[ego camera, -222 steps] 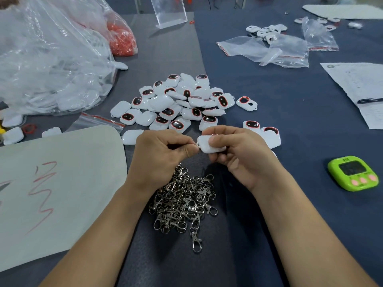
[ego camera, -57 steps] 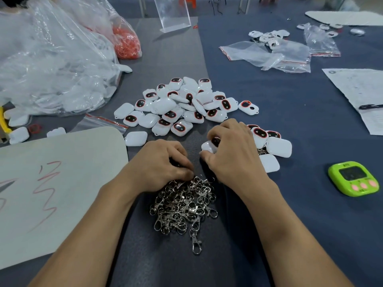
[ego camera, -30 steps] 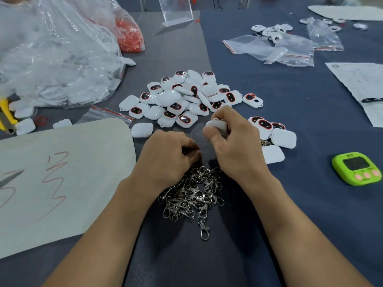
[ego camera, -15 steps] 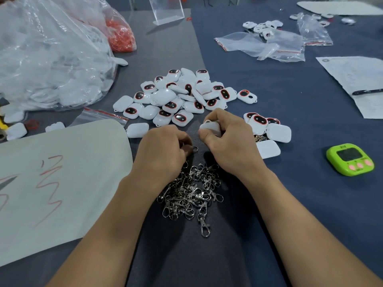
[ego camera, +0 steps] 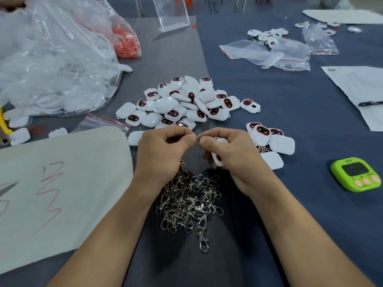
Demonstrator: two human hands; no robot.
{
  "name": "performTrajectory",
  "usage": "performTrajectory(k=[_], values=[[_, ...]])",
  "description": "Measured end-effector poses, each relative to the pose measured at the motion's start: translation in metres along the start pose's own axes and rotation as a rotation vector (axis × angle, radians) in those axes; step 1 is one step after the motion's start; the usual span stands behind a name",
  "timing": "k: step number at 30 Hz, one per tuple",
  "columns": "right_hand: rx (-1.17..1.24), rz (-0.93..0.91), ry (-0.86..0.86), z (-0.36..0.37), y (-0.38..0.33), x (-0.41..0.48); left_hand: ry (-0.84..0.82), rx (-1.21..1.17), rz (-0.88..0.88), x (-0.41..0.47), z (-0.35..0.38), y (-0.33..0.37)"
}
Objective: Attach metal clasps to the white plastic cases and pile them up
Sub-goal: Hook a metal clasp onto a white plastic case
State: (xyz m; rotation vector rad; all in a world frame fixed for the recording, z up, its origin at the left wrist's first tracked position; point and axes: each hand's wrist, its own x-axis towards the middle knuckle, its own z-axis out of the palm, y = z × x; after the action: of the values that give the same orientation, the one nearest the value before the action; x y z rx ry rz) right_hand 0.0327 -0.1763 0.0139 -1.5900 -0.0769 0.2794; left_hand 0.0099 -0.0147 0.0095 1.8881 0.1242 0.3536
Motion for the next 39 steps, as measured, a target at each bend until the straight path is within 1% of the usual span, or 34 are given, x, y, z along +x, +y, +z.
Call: performTrajectory(k=[3,9,13,20,25,27,29,31,32,34,36,39], values=[[0.007,-0.024,0.032,0.001,-0.002,-0.001,-0.007,0.009,0.034,0.0,-0.001,-0.001],[0.022,-0.044,0.039,0.002,-0.005,-0.003,-0.032,0.105,0.244,0.0,-0.003,0.0],[0.09,-0.009,0.038,0.002,-0.005,-0.003,-0.028,0.105,0.33,-0.002,-0.006,0.002],[0.291,0.099,-0.129,0.001,-0.004,-0.001,0.1,0.292,0.519,-0.012,-0.009,0.008],[0.323,0.121,-0.228,-0.007,-0.004,-0.003,0.145,0.41,0.666,-0.018,-0.009,0.013],[0.304,0.116,-0.237,-0.01,-0.005,-0.004,0.152,0.396,0.629,-0.02,-0.008,0.013],[0.282,0.093,-0.178,-0.009,-0.005,-0.003,0.146,0.309,0.481,-0.02,-0.007,0.014],[0.2,0.032,-0.076,-0.006,-0.004,-0.003,0.136,0.197,0.302,-0.017,-0.006,0.014],[0.147,-0.013,-0.026,-0.004,-0.003,-0.002,0.122,0.159,0.239,-0.015,-0.005,0.013],[0.059,-0.103,0.038,-0.002,-0.002,-0.002,0.074,0.134,0.186,-0.011,-0.004,0.011],[0.02,-0.17,0.067,0.0,-0.001,-0.003,0.033,0.114,0.173,-0.01,-0.003,0.009],[-0.011,-0.225,0.07,0.002,-0.001,-0.004,0.037,0.056,0.157,-0.01,0.0,0.005]])
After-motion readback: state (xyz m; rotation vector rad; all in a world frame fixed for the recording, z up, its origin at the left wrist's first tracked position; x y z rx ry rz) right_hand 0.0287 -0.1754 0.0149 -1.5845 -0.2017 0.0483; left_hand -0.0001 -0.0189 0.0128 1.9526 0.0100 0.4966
